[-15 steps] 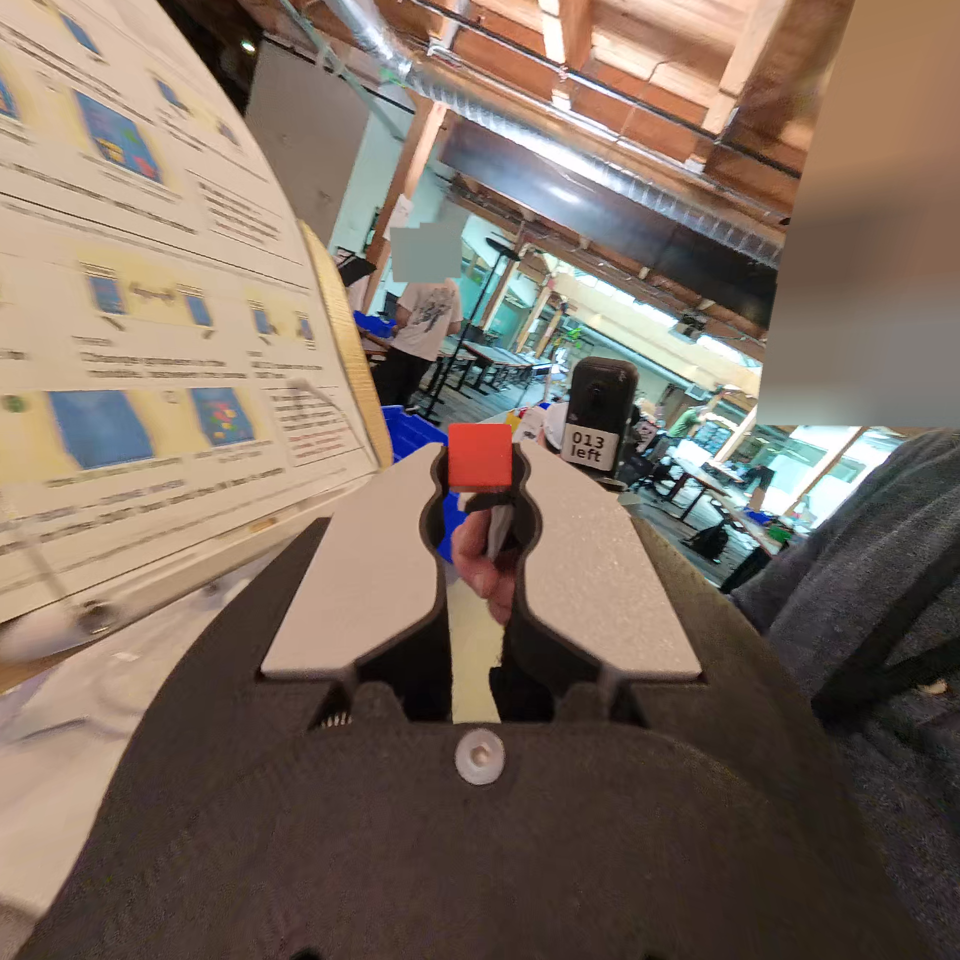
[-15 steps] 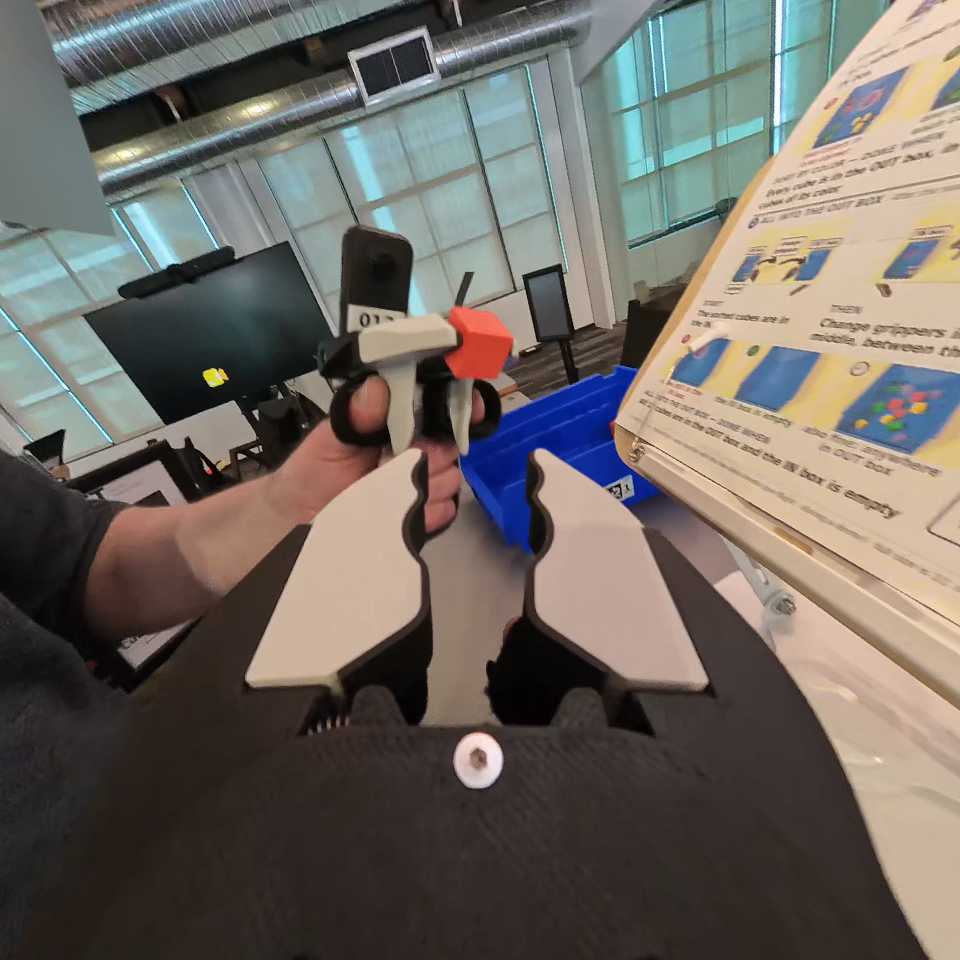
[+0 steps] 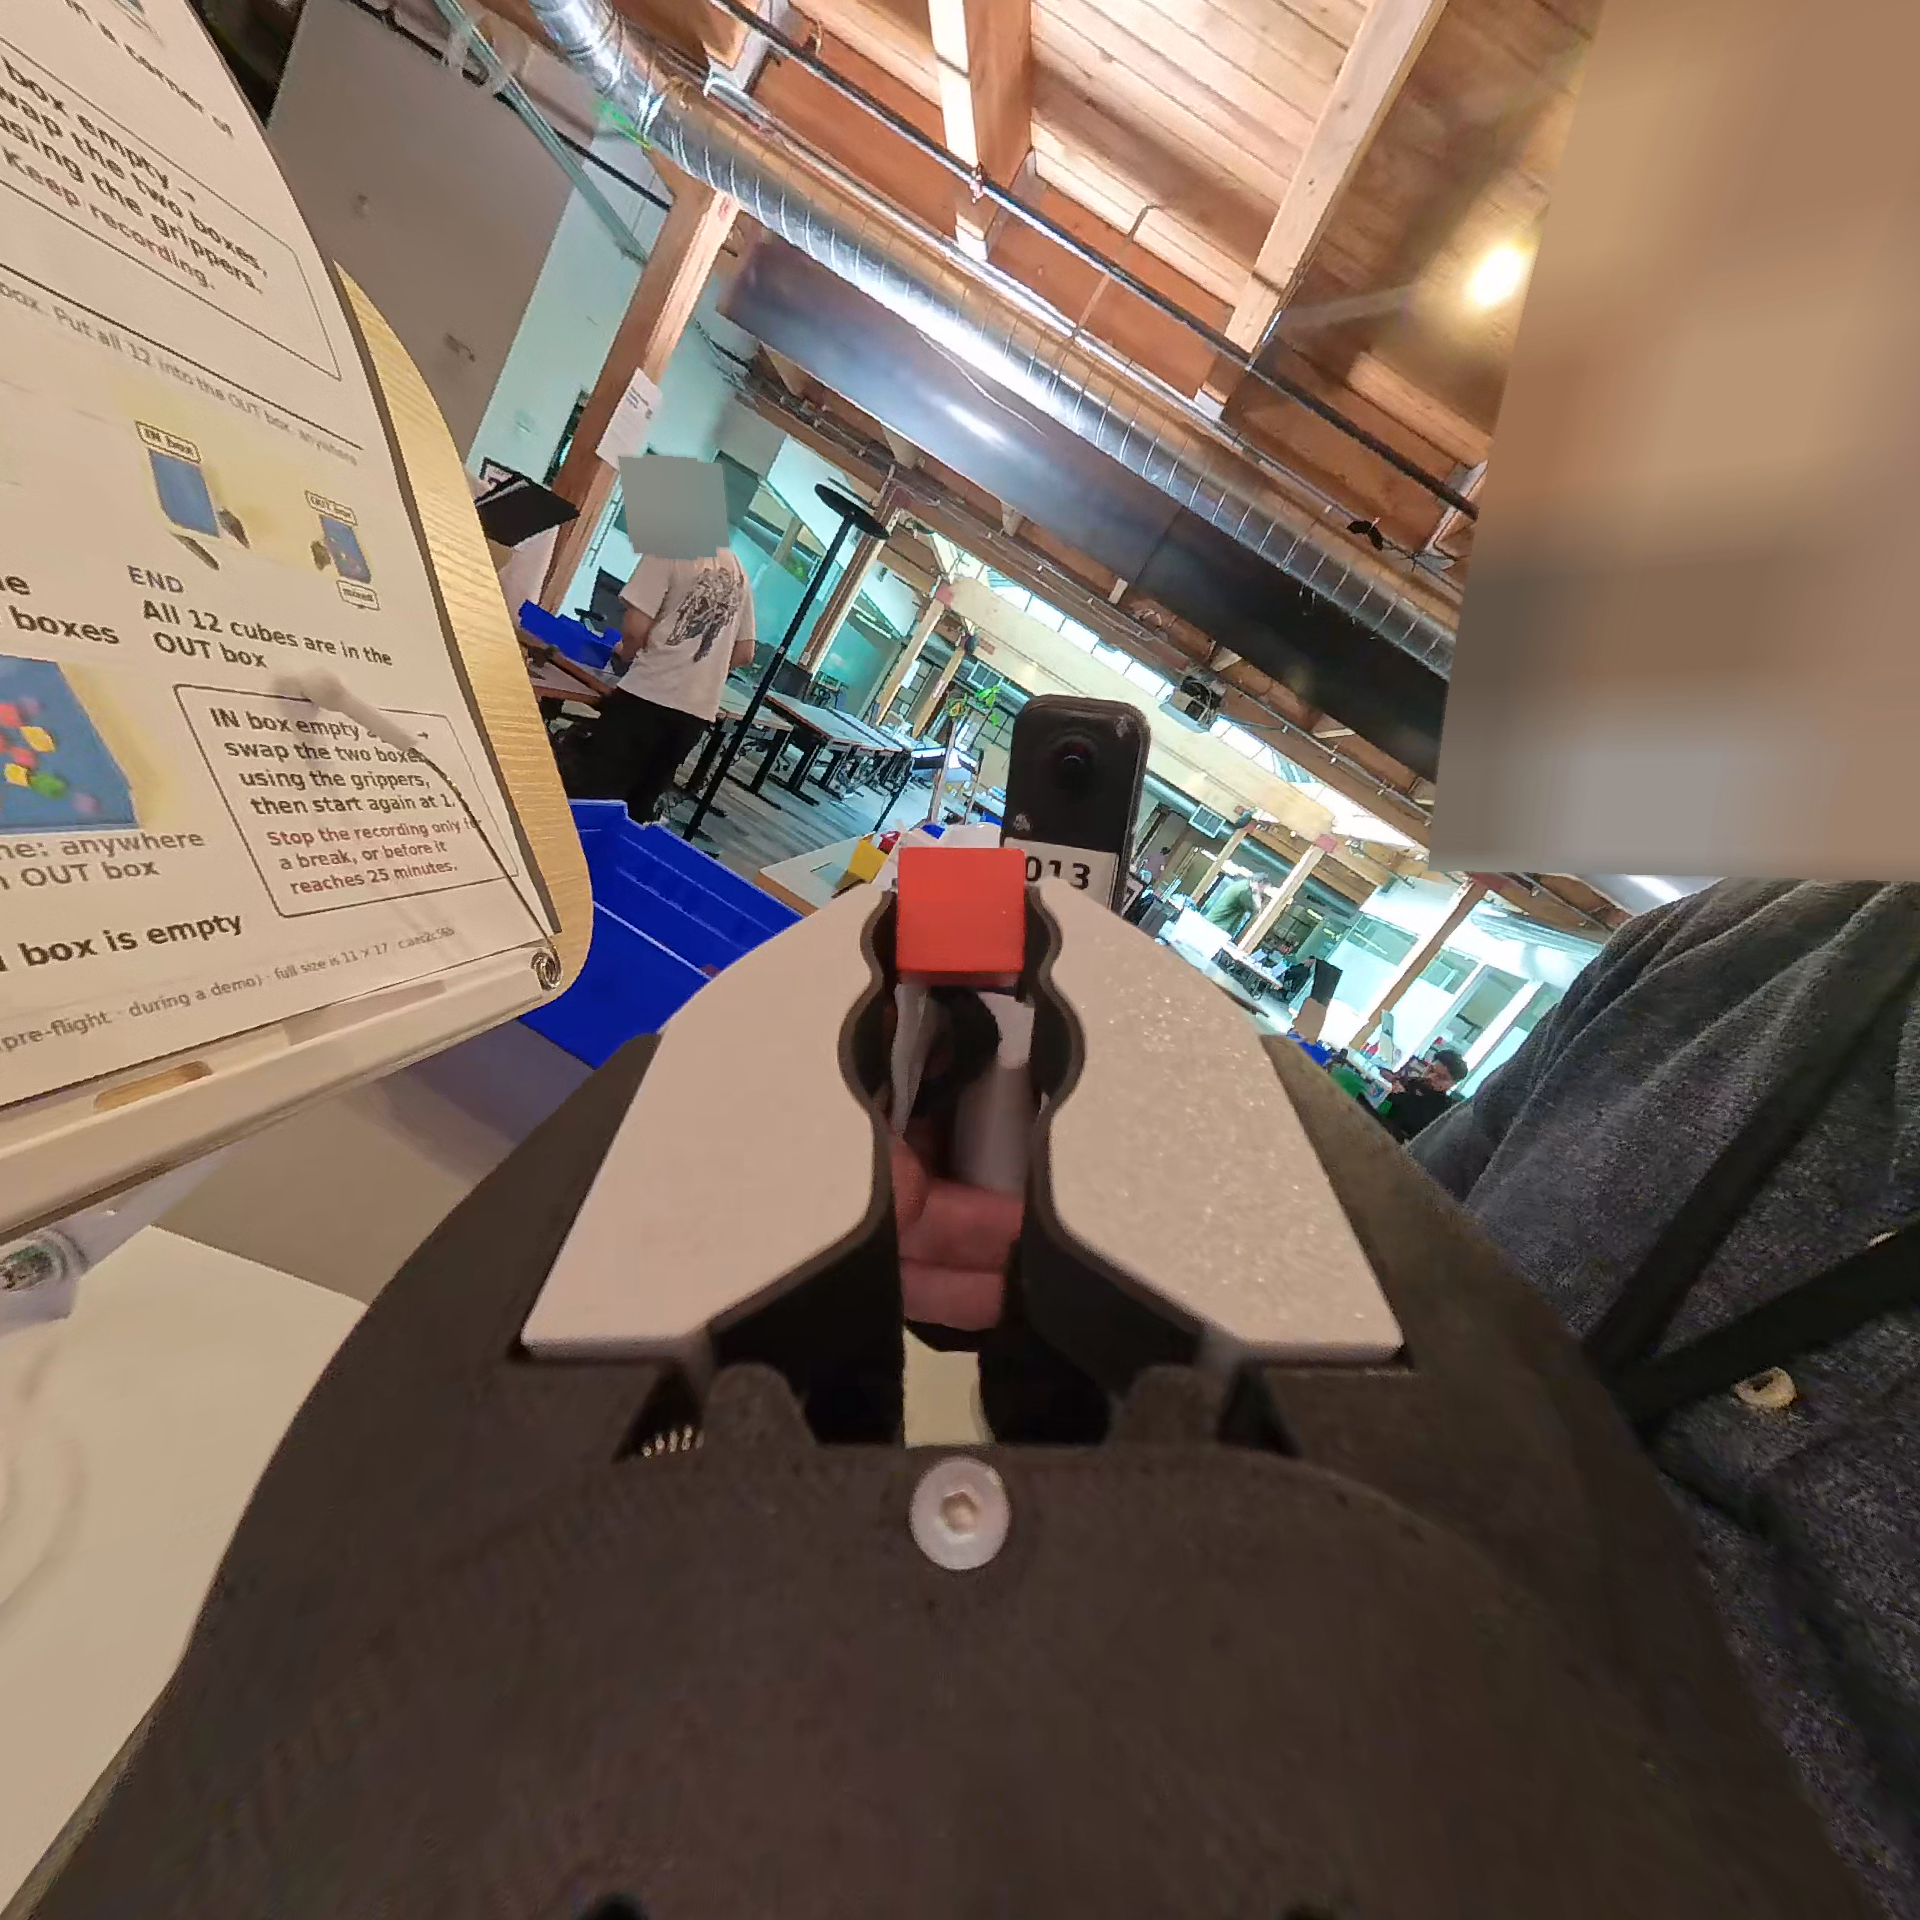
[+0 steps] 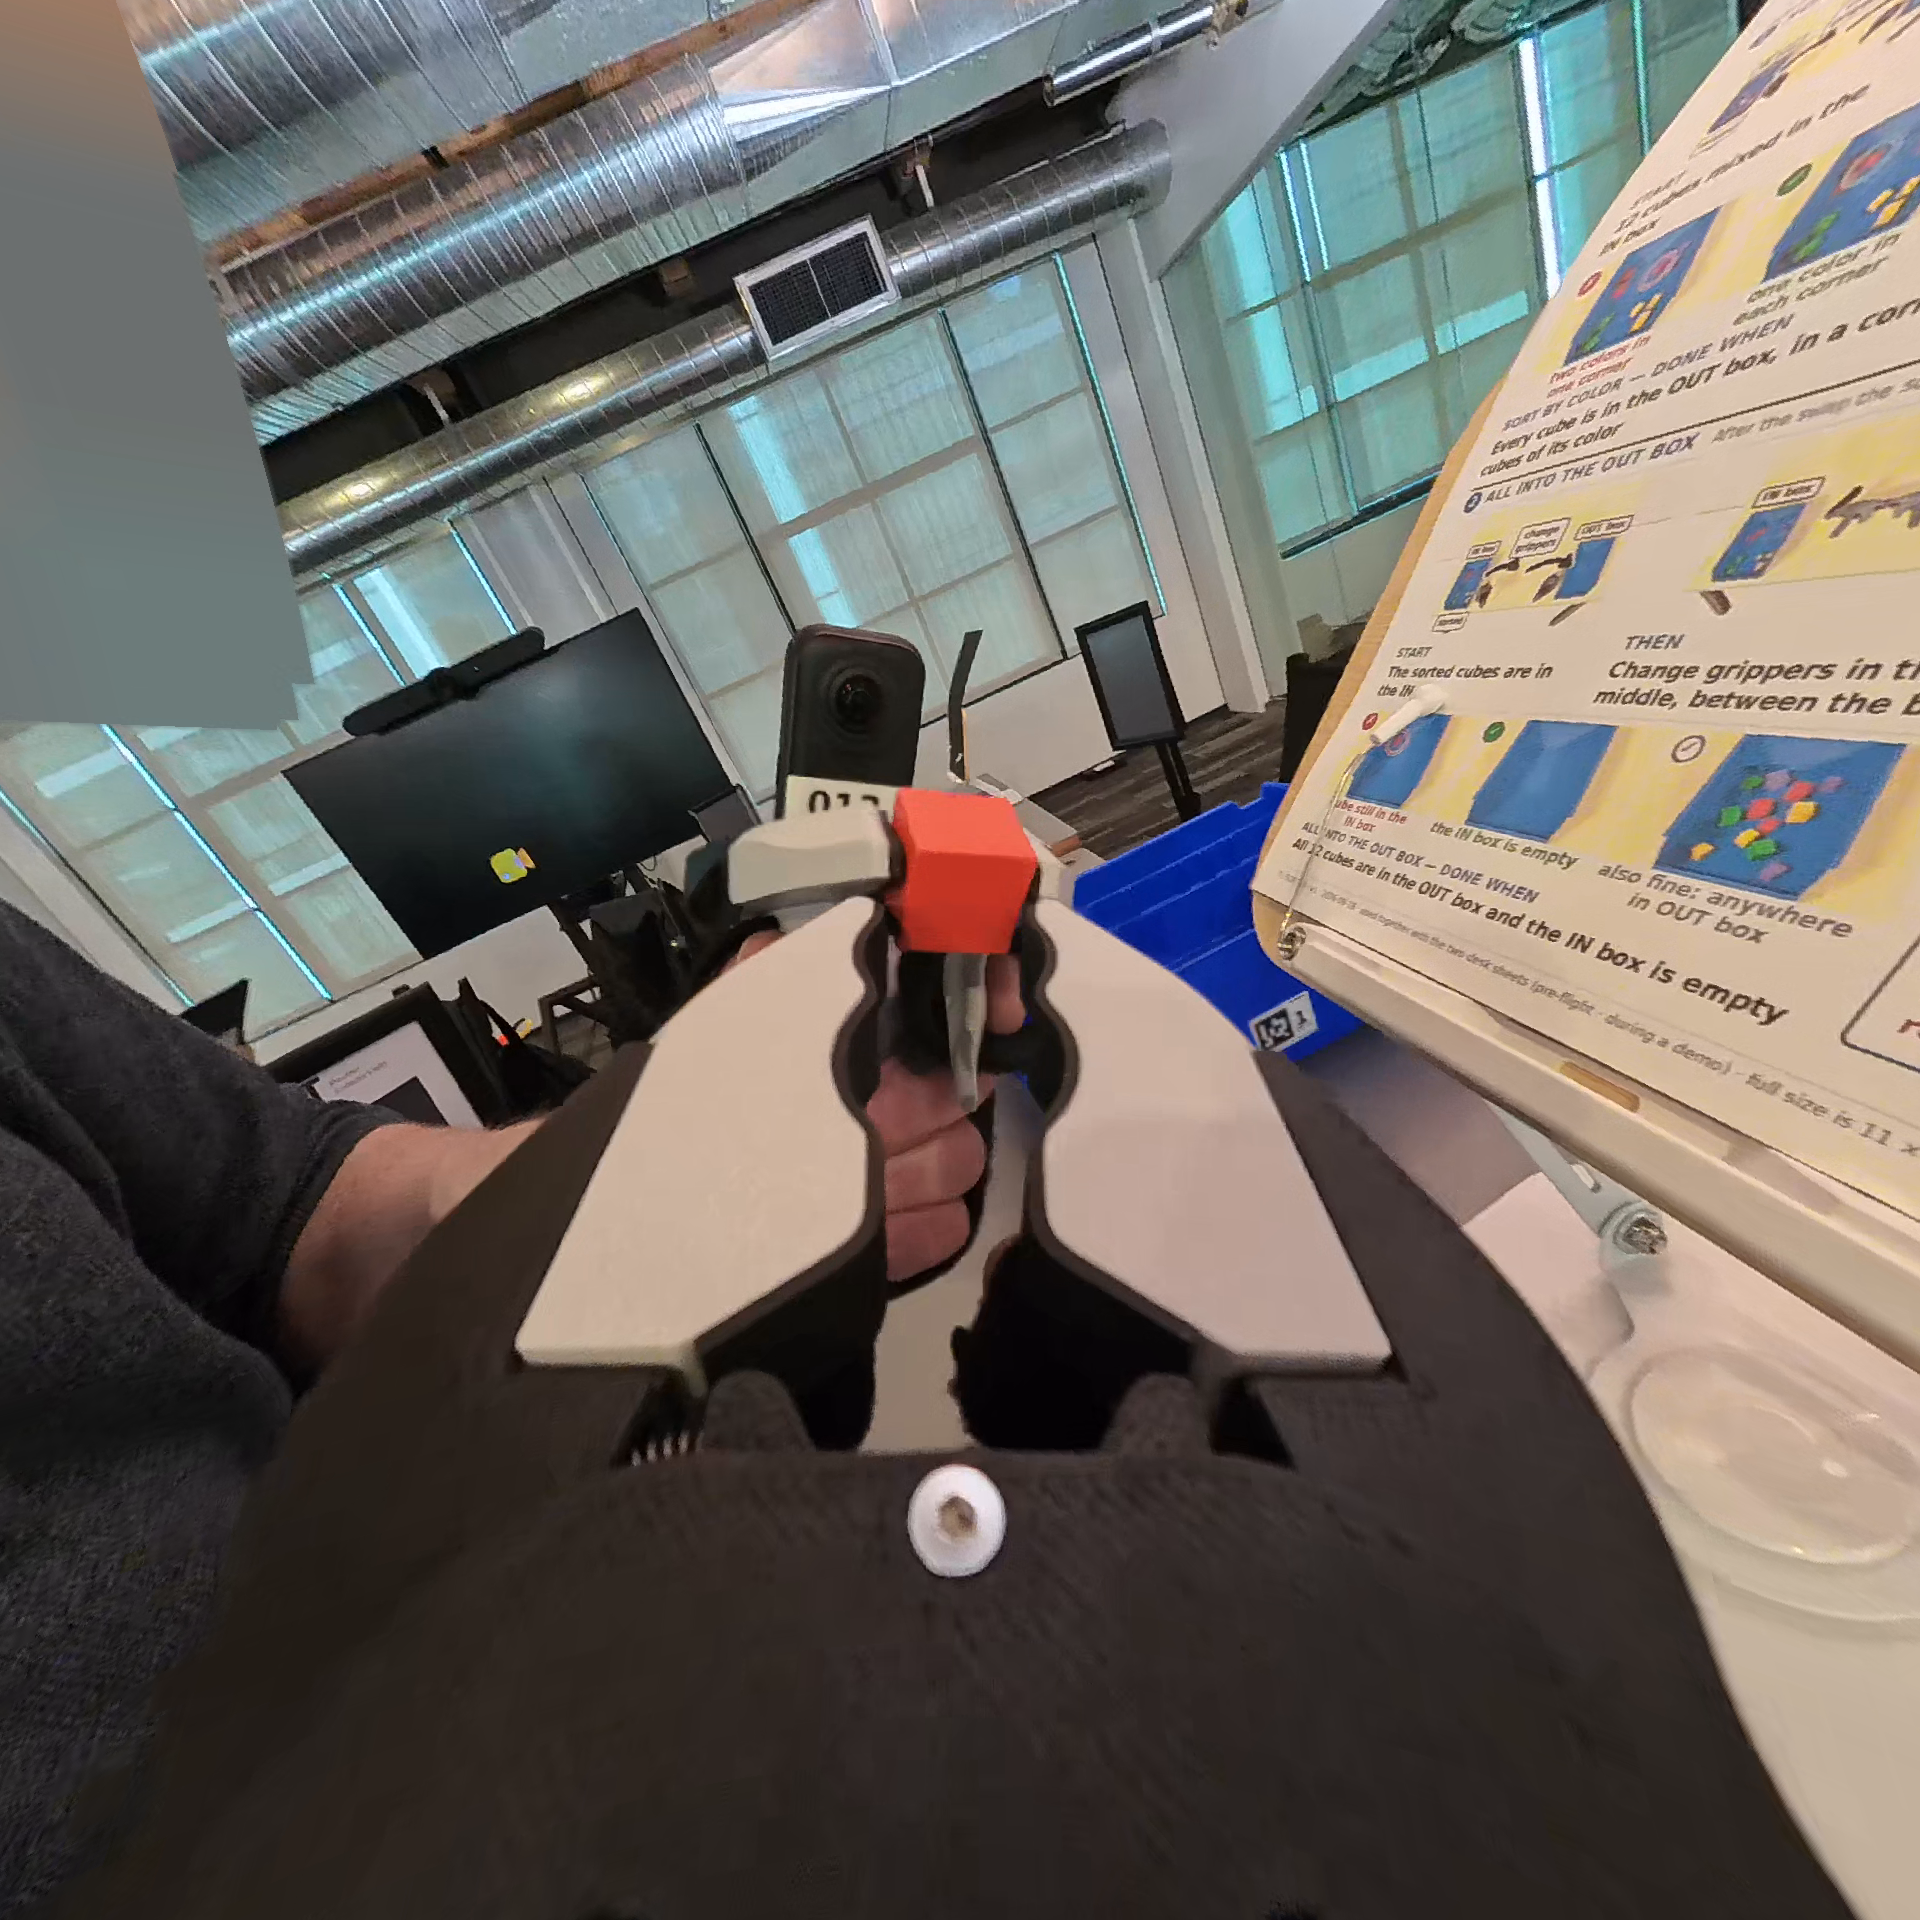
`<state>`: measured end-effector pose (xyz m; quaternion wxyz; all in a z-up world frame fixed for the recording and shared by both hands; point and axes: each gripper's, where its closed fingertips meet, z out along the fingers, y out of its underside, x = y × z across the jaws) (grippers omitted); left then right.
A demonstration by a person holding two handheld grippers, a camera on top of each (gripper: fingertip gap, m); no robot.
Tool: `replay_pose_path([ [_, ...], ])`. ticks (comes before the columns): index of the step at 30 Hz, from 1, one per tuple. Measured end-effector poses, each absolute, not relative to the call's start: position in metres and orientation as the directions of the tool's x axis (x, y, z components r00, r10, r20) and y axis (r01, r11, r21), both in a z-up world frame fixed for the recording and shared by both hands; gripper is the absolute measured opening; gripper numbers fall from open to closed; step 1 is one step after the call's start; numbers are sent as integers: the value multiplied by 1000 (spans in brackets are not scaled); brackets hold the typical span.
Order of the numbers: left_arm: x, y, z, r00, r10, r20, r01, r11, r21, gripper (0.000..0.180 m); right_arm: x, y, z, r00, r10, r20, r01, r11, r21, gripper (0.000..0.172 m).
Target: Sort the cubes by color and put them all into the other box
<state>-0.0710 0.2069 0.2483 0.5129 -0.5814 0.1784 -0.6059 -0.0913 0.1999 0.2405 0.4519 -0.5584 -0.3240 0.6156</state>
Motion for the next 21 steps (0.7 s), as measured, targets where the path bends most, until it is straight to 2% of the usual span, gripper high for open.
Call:
replay_pose_path([
  [1, -71, 207, 248, 197, -828, 525, 423, -412, -807, 22, -91, 200, 241, 25, 913, -407, -204, -394, -896, 24],
  [10, -75, 206, 258, 192, -842, 504, 454, -379, -806, 23, -88, 196, 242, 19, 913, -407, -217, -394, -893, 21],
  [11, -80, 206, 264, 197, -848, 493, 469, -360, -807, 21, -86, 195, 240, 33, 918, -395, -201, -381, -903, 21],
  [12, -86, 205, 269, 204, -859, 470, 472, -335, -816, 10, -81, 196, 239, 58, 925, -376, -189, -359, -914, 21],
  [13, -92, 204, 273, 227, -870, 437, 456, -301, -837, 0, -71, 199, 239, 93, 932, -352, -192, -330, -924, 21],
  [17, -122, 211, 272, 397, -846, 356, 364, -211, -907, 0, -1, 240, 230, 333, 897, -290, -170, -245, -954, 22],
  [21, -151, 218, 262, 511, -789, 340, 322, -190, -927, 0, 114, 308, 196, 690, 701, -180, -61, -191, -980, 22],
])
